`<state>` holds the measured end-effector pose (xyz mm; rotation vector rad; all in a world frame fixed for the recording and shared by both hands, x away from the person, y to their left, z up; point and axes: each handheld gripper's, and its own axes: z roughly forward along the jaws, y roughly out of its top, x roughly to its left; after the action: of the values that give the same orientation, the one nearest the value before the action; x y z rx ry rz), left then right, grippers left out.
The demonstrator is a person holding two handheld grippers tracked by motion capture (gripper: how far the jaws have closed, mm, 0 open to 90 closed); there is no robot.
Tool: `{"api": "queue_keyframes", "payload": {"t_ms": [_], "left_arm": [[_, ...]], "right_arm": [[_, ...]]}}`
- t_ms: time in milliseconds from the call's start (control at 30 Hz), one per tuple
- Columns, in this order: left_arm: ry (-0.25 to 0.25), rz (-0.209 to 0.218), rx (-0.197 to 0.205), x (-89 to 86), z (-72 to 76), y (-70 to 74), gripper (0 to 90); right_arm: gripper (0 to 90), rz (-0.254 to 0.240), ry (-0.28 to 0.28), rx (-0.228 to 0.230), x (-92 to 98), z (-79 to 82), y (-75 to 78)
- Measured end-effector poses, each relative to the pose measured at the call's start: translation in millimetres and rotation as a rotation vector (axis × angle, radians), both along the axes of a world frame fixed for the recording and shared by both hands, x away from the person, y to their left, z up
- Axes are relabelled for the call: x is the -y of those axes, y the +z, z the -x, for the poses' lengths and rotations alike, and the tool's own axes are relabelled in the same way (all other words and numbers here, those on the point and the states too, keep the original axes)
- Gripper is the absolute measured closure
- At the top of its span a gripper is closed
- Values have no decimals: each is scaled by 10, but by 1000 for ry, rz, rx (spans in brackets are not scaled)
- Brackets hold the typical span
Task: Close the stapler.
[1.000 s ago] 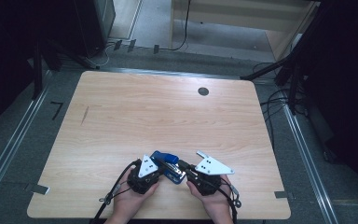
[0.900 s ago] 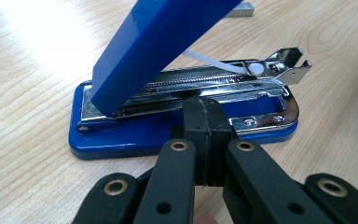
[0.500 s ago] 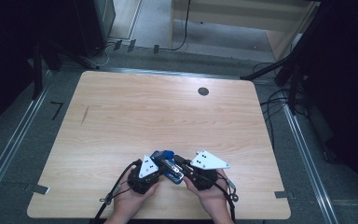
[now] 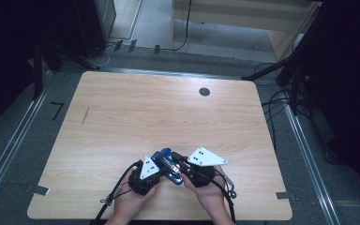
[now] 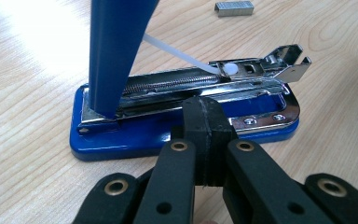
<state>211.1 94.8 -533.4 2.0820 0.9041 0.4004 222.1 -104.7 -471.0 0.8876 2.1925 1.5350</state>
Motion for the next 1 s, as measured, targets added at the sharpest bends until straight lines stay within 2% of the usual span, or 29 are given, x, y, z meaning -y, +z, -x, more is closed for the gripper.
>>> {"api": "queue_keyframes", "payload": {"t_ms": [1000], "left_arm": [[3, -2, 11, 13, 9, -4, 900]], "right_arm": [[900, -13, 21, 10, -182, -160, 75]]}}
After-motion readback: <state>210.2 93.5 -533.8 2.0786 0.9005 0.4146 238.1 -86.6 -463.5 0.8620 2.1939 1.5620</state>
